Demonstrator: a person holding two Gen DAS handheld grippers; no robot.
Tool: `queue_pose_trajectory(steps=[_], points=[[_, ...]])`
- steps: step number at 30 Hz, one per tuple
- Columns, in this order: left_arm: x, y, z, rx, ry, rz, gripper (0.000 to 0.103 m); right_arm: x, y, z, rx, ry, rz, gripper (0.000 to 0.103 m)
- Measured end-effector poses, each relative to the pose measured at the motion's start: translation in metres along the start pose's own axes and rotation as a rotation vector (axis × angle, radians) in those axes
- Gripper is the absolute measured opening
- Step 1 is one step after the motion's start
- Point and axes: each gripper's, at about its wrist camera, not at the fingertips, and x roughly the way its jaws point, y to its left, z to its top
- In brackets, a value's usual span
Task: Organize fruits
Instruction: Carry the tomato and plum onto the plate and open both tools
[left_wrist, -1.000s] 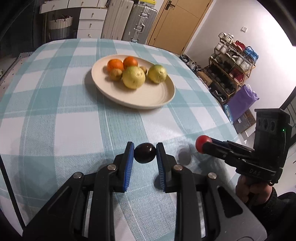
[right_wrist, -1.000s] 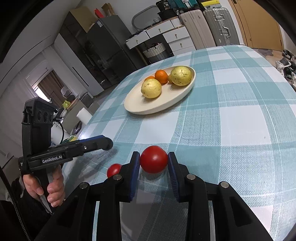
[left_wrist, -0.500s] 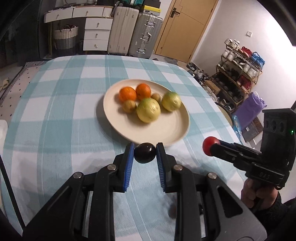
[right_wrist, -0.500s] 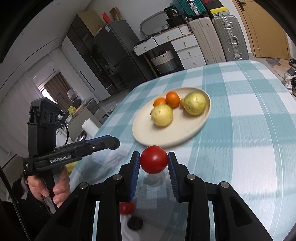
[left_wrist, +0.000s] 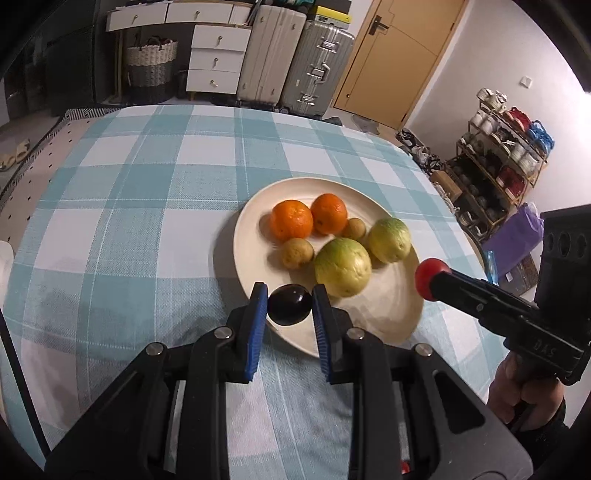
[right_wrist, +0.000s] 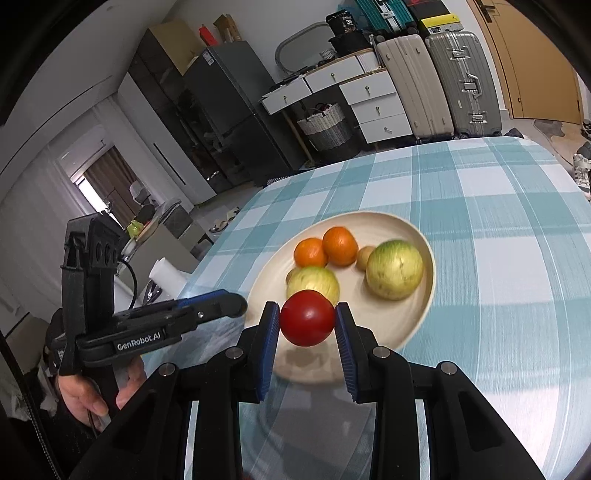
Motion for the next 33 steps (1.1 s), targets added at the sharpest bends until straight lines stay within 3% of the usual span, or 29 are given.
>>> queue_pose_trajectory(steps=[22, 24, 27, 28, 33], points=[[0.038, 0.003, 0.019, -0.008, 0.047, -0.033, 0.022, 0.041, -0.022, 0.031, 0.037, 0.014, -0.051, 0.032], [0.04, 0.001, 0.02, 0.007, 0.051, -0.029, 0.025, 0.042, -0.022, 0.033, 0.042, 0.001, -0.05, 0.035], [0.038, 0.002, 0.019, -0.005, 0.04, -0.036, 0.045, 0.039, -0.021, 0.034, 0.049, -0.019, -0.032, 0.05], [0.034, 0.003, 0.018, -0.013, 0.029, -0.04, 0.052, 0.036, -0.02, 0.034, 0.048, -0.031, -0.038, 0.051], [0.021, 0.002, 0.018, -0.002, -0.002, -0.014, 0.057, 0.017, -0.019, 0.034, 0.054, -0.077, -0.055, 0.051]])
